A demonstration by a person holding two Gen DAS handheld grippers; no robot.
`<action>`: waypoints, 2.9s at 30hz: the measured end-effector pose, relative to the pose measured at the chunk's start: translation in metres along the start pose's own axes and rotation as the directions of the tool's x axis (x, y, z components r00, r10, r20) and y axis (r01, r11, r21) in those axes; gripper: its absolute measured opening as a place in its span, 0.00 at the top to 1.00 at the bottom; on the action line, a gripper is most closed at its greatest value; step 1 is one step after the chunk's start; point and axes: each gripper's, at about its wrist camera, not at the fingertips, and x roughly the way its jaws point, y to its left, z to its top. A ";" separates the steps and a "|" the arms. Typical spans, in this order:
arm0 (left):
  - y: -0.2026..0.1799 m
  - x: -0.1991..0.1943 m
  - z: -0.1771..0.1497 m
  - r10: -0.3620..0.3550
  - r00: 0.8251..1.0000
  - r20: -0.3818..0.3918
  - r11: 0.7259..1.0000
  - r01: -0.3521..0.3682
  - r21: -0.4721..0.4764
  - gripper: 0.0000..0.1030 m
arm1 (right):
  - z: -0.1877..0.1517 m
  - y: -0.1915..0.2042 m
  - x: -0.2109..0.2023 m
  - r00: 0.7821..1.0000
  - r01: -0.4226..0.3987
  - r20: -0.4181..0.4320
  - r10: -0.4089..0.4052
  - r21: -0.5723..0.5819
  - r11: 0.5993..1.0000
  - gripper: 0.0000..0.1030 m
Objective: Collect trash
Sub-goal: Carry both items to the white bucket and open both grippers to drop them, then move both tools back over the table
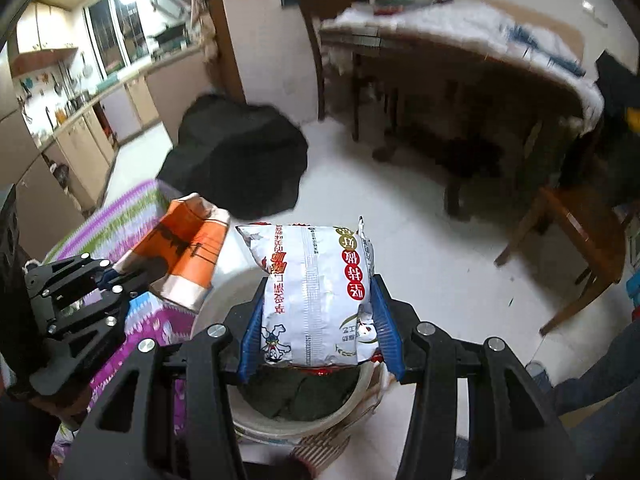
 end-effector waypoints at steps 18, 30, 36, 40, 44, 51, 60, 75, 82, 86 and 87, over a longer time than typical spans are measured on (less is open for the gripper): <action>0.023 0.084 -0.056 -0.076 0.956 -0.285 0.993 0.098 0.062 0.92 | 0.007 0.027 0.090 0.904 0.030 -0.417 -0.091 -0.152 0.988 0.55; 0.021 0.100 -0.065 -0.039 0.946 -0.323 0.995 0.068 0.078 0.84 | 0.014 0.028 0.108 0.902 0.020 -0.424 -0.080 -0.144 0.989 0.49; 0.027 0.102 -0.067 -0.012 0.946 -0.324 0.997 0.037 0.072 0.63 | 0.013 0.021 0.114 0.904 0.035 -0.419 -0.086 -0.126 0.991 0.43; 0.028 0.102 -0.069 -0.005 0.947 -0.322 0.997 0.029 0.070 0.63 | 0.010 0.020 0.116 0.902 0.040 -0.423 -0.090 -0.126 0.991 0.43; 0.028 0.101 -0.069 -0.003 0.948 -0.317 0.998 0.025 0.066 0.63 | 0.006 0.020 0.117 0.899 0.046 -0.427 -0.096 -0.126 0.991 0.43; 0.026 0.095 -0.069 0.011 0.952 -0.304 0.997 0.011 0.071 0.63 | 0.003 0.024 0.114 0.901 0.051 -0.422 -0.105 -0.138 0.989 0.43; 0.034 0.055 -0.081 0.074 0.976 -0.204 0.997 -0.069 0.029 0.62 | -0.004 0.031 0.100 0.934 0.065 -0.340 -0.107 -0.135 0.989 0.40; 0.056 -0.078 -0.172 0.267 0.964 0.013 0.958 -0.263 -0.115 0.52 | -0.049 0.080 0.036 0.982 -0.166 0.091 0.163 0.029 0.986 0.09; 0.096 -0.145 -0.227 0.352 0.936 0.011 0.902 -0.336 -0.271 0.42 | -0.079 0.149 0.023 0.962 -0.228 0.119 0.247 -0.156 0.961 0.09; 0.125 -0.187 -0.268 0.431 0.902 -0.014 0.838 -0.406 -0.365 0.42 | -0.094 0.191 0.015 0.952 -0.225 0.146 0.269 -0.264 0.938 0.09; 0.130 -0.195 -0.276 0.447 0.894 -0.021 0.824 -0.420 -0.380 0.42 | -0.097 0.201 0.014 0.947 -0.235 0.149 0.284 -0.281 0.930 0.09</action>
